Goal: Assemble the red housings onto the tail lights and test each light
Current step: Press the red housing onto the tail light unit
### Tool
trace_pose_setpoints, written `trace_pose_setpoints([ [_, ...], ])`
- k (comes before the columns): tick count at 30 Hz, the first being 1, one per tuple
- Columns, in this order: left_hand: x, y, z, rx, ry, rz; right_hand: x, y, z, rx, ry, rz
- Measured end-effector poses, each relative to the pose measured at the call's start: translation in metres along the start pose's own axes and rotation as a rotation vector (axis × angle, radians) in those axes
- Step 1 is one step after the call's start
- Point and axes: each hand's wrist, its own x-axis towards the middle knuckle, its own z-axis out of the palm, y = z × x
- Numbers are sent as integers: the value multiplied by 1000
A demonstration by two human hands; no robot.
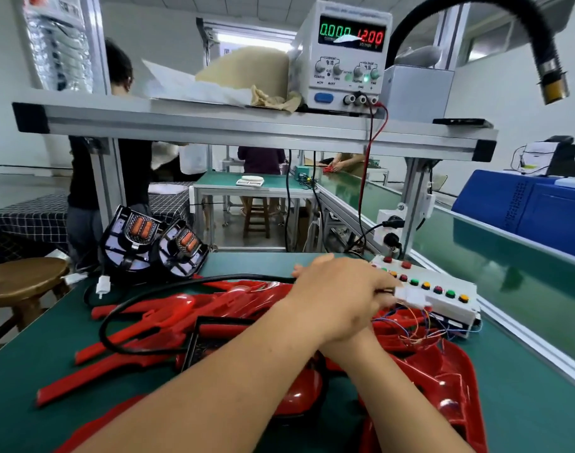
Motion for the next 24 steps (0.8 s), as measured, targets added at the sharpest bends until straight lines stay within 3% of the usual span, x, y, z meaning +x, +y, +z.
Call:
trace_pose_setpoints([
  [2, -3, -10, -3, -157, 105, 3, 21, -20, -5, 36, 166, 68],
  [3, -7, -15, -6, -205, 160, -2, 25, -12, -3, -33, 237, -54],
  [4, -10, -23, -7, -261, 229, -23, 22, -19, -5, 32, 66, -161],
  [5, -15, -33, -12, -317, 323, -47, 21, -22, -8, 135, 35, -228],
  [9, -51, -77, -27, -392, 644, -146, 20, -17, -23, 484, 98, -67],
  [14, -85, -106, -6, -351, 591, -259, 26, -2, -42, 216, 124, 201],
  [24, -95, -127, 19, -304, 411, -357, 24, 13, -46, -485, -365, 208],
])
